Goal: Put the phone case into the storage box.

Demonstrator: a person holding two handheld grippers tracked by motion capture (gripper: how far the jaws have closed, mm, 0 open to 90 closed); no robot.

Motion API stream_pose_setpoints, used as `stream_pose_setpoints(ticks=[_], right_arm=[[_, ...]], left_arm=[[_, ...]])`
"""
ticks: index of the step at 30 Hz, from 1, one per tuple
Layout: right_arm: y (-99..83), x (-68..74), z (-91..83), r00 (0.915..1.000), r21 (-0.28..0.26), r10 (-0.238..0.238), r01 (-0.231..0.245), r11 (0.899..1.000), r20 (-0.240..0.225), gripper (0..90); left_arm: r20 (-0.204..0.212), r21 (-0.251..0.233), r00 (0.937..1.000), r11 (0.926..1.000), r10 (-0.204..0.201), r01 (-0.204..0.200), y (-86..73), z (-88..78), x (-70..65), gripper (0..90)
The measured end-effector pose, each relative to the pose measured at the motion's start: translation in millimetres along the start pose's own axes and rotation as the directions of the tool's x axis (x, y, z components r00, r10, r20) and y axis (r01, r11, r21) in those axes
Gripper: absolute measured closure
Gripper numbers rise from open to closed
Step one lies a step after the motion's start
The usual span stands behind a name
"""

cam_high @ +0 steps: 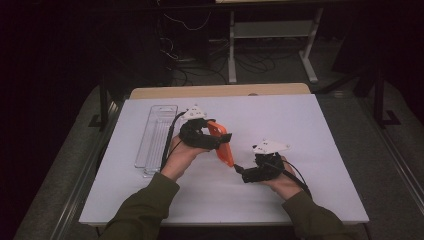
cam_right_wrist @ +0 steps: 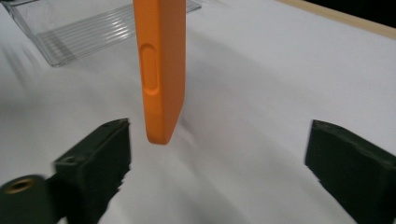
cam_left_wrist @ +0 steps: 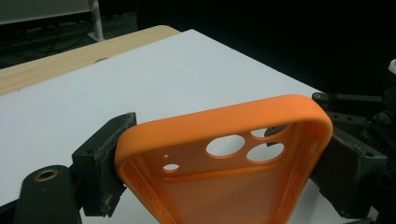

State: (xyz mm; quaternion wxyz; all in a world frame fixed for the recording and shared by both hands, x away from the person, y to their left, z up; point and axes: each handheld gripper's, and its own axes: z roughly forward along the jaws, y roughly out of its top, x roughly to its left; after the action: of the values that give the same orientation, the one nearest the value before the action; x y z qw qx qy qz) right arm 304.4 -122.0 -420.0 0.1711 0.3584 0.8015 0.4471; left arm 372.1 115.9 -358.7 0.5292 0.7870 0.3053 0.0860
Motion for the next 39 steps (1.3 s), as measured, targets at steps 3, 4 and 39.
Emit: stream_pose_setpoints(ticks=[3, 4, 39], right_arm=[[-3.4, -2.9, -2.4, 1.0000, 0.033, -0.002, 0.002, 0.999, -0.004, 0.0], [-4.9, -3.9, -3.9, 0.9999, 0.041, -0.011, 0.011, 0.999, 0.001, 0.0], [-50.2, -28.7, -44.5, 0.9939, 0.045, 0.003, -0.008, 0.999, 0.110, 0.0]], left_arm=[[0.001, 0.000, 1.0000, 1.0000, 0.001, -0.001, 0.4, -0.8, 0.3, 15.0], [0.001, 0.000, 1.0000, 1.0000, -0.001, 0.001, 0.6, -0.9, 0.3, 15.0], [0.014, -0.016, 0.9998, 0.9998, 0.013, -0.013, 10.7, -11.7, 3.8, 14.9]])
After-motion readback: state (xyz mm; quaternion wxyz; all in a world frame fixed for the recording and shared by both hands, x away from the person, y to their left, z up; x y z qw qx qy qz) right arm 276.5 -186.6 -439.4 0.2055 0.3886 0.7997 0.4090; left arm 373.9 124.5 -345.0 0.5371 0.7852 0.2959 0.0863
